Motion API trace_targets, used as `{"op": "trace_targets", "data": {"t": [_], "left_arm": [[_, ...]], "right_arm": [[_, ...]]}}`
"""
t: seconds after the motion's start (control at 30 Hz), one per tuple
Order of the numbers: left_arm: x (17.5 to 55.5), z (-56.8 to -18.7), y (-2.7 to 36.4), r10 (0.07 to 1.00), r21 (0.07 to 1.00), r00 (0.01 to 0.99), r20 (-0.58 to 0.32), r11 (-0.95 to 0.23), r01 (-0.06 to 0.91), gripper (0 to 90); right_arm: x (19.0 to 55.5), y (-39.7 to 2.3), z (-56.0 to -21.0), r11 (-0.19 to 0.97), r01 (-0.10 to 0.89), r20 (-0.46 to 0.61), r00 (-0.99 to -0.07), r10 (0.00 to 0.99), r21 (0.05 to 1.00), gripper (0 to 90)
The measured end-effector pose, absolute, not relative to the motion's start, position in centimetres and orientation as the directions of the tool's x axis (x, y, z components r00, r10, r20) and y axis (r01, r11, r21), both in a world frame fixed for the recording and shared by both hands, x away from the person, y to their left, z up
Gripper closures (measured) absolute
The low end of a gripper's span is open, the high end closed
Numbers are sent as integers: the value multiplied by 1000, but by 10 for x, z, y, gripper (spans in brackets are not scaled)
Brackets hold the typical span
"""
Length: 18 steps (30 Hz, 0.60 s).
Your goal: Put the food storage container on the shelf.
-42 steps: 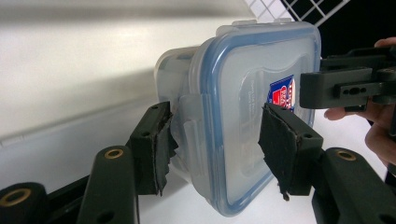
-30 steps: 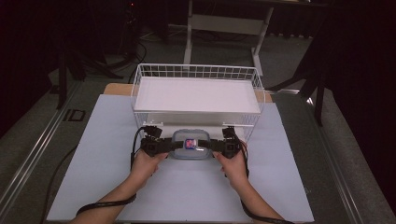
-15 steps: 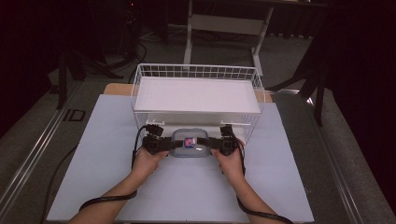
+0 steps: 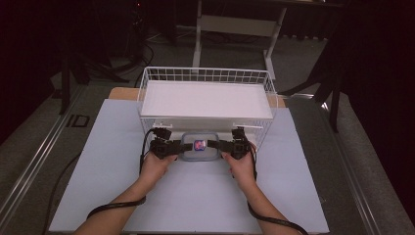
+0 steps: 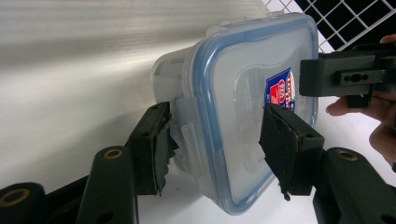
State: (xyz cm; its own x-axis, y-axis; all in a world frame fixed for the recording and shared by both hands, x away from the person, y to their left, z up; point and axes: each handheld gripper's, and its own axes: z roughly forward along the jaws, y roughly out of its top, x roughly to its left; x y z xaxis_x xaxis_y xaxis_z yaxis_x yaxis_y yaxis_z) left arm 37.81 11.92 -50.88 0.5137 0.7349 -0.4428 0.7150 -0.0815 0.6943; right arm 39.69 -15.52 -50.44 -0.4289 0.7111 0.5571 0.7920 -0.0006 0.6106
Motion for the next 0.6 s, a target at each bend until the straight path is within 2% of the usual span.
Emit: {"op": "trace_targets", "data": {"t": [0.27,0.37,0.4,0.43,0.6], "left_arm": [[387,-510,120,712,704,514,-479,-39,710,453],[388,-513,119,690,690,496,-526,5,724,443],[392,-515,124,711,731,535,-456,-44,681,433],[392,-516,122,703,721,523,-483,-19,692,428],[397,-517,119,713,733,520,-471,-11,680,395]], "right_arm": [[403,-160,-505,-39,786,576,-418,702,617,415],[406,-161,-508,-62,781,583,-409,702,621,409],[406,-160,-509,-65,779,582,-408,703,624,400],[406,-159,-509,-63,773,573,-410,710,631,391],[408,-157,-511,-66,771,572,-409,711,633,372]]}}
